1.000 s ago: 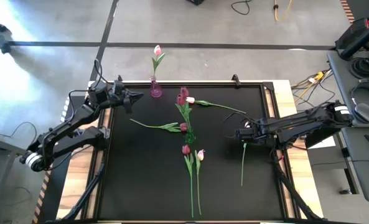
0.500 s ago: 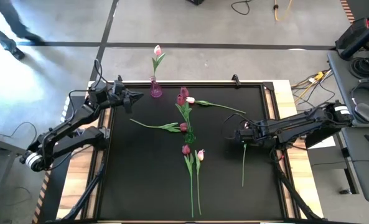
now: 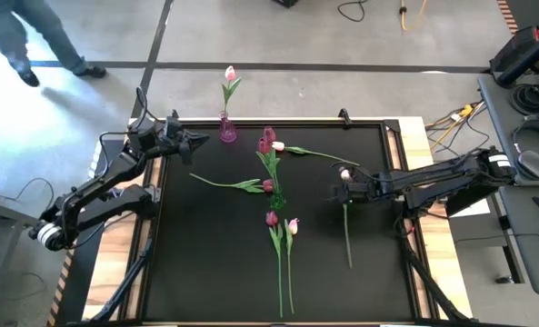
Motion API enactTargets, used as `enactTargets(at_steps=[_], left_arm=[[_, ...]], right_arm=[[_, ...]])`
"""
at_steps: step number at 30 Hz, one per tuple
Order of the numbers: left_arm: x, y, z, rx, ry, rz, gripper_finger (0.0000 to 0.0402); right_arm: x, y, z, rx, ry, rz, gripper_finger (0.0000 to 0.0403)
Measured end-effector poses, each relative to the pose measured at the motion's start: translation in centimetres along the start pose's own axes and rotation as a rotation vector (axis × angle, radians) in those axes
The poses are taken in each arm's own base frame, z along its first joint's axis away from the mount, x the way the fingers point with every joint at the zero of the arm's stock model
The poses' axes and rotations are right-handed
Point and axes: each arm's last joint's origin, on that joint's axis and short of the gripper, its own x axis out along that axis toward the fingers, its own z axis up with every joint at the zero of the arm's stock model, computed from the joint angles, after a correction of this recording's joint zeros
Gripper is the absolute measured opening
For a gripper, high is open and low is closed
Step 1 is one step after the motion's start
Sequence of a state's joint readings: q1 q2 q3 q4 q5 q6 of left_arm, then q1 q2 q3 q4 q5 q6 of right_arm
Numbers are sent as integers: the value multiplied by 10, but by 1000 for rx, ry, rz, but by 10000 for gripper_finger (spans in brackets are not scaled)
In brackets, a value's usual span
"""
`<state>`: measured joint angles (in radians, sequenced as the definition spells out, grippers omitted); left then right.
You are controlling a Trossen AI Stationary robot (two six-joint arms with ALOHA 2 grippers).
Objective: Sort flowers into vase by color
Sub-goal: Put the pink flower into the violet vase
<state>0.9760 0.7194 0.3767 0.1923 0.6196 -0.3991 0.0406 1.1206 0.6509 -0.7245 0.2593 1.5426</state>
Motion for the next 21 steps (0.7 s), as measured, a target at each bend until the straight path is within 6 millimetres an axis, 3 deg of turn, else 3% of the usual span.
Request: enactTargets(at_steps=[5, 10, 17, 21], left_arm=[[0, -6, 9, -7, -17, -61, 0], [-1, -17, 31, 36, -44, -125, 0], [-1, -36, 72, 91, -64, -219, 0], [2, -43, 95, 104, -76, -209, 2]], right_arm=[[-41, 40, 20, -125, -143, 153, 13], [-95, 74, 50, -252, -316, 287, 13], [-186, 99, 95, -440, -640, 388, 13], [-224, 114, 115, -600, -832, 437, 13]])
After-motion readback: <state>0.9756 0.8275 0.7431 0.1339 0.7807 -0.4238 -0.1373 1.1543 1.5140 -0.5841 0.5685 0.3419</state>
